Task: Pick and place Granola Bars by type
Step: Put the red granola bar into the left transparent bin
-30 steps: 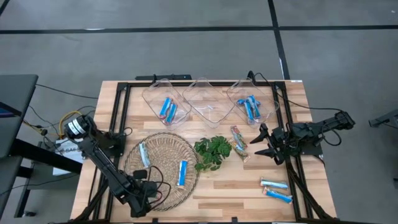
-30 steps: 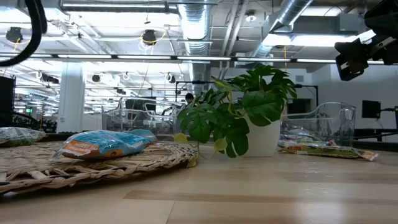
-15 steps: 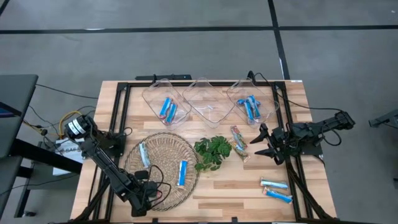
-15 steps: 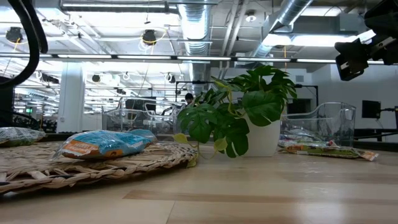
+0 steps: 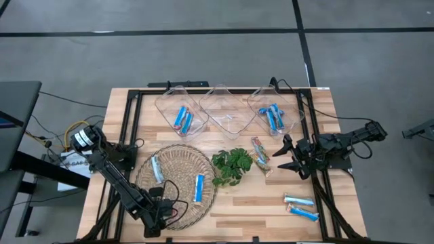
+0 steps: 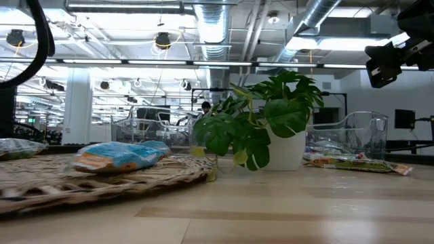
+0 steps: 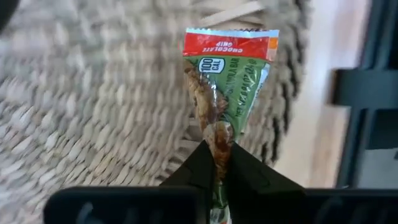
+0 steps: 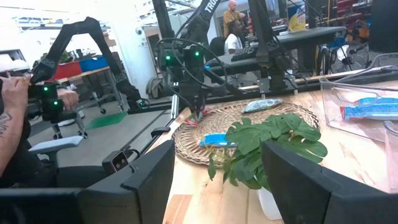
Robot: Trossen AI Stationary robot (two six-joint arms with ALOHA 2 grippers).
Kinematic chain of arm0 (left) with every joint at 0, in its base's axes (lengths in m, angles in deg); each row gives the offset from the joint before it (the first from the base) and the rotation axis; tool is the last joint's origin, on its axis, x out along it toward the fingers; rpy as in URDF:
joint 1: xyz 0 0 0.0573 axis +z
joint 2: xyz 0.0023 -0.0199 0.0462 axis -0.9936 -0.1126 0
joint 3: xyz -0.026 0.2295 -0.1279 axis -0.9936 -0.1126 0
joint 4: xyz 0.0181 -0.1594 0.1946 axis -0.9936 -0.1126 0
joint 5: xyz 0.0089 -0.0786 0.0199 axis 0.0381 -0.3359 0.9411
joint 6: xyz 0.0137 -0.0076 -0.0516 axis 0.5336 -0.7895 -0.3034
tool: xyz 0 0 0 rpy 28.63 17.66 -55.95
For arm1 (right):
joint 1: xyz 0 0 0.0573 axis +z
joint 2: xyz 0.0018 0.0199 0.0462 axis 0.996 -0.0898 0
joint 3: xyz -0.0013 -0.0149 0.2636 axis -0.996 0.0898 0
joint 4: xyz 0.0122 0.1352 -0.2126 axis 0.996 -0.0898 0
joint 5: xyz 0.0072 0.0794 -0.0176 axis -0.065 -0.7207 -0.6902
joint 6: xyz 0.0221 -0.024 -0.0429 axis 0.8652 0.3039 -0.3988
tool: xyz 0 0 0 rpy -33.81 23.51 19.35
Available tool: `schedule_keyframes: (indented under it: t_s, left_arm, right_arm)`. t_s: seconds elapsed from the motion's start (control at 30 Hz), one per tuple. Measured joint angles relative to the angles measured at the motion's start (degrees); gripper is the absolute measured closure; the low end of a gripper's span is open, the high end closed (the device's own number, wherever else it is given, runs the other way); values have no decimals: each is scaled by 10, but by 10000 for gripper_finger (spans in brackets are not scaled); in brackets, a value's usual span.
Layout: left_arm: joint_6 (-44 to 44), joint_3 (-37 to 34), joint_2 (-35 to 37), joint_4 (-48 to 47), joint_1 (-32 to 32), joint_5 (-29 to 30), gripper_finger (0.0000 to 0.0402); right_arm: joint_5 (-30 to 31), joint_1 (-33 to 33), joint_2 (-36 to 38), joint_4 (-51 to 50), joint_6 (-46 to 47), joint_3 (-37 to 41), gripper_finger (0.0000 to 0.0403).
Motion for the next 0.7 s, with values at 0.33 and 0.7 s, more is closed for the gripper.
schedule_keyframes:
  t_s: [0.33, 0.7]
  left_arm:
    - [126, 1, 58, 97, 52, 209, 374]
    - [343, 2, 116, 257, 170, 418, 383]
  right_arm:
    - [0, 0, 0, 0, 0, 0, 171]
    - [0, 0, 0, 0, 0, 0, 171]
